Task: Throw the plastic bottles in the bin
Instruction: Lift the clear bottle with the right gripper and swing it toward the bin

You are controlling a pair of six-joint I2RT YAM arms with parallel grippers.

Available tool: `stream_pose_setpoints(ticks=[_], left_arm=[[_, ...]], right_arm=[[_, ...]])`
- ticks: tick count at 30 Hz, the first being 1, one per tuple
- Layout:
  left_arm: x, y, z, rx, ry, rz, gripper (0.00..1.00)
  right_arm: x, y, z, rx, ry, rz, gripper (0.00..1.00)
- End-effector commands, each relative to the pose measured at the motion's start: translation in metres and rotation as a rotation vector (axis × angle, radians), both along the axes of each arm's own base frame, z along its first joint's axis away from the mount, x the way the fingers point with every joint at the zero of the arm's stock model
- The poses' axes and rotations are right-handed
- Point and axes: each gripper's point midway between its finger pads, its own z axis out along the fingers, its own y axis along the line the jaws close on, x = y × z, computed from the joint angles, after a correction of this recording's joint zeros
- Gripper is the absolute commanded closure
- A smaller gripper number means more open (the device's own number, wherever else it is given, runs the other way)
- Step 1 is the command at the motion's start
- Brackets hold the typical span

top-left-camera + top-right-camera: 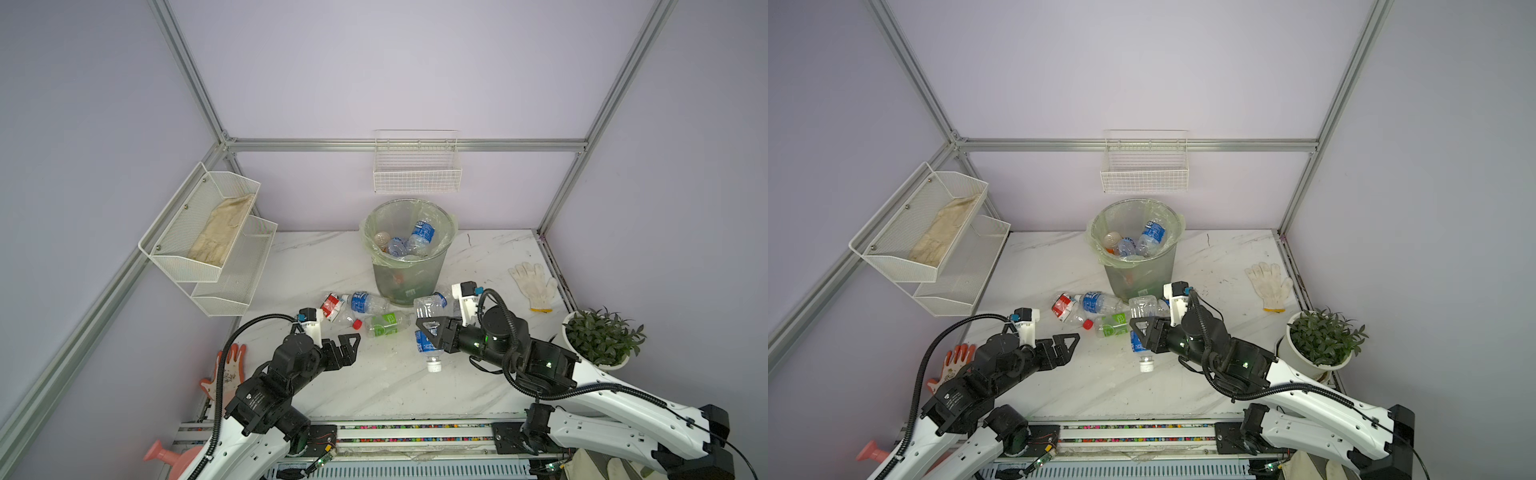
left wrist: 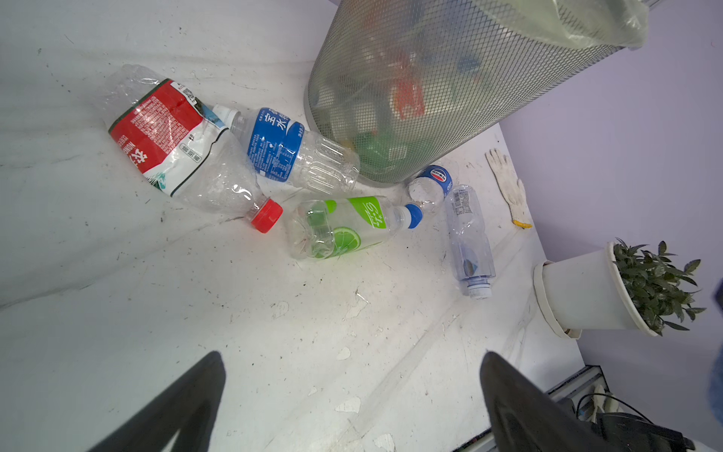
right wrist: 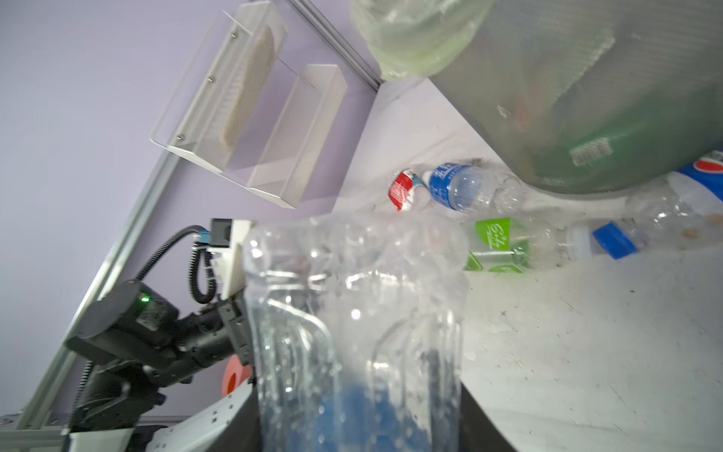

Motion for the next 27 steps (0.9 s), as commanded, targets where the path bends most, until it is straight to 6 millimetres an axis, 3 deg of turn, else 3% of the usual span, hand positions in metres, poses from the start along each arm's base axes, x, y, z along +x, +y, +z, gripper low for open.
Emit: stream_pose_setpoints(ticks=[1,13,21,27], left_arm=[[0.002,-0.002,0.009,-0.019,-0.015,0.0,0.0],[0.007,-0.005,0.013,-0.012,-0.022,-0.006,0.0],[0.008,-0.007,0.018,-0.013,-0.029,-0.014,0.0],[0.006,-0.005,0.021,-0.009,-0.035,-0.012,0.0]], right_arm=[[-0.006,-0.009,0.027,0.029,-0.038,0.0,1.0],[-0.005,-0.04,0.065,0.066,-0.118,-0.093,1.0],[0.016,-0.047,0.127,0.001,-0.249,-0.198,1.0],[0.032,-0.039,0.177,-0.04,-0.34,-0.246,1.0]])
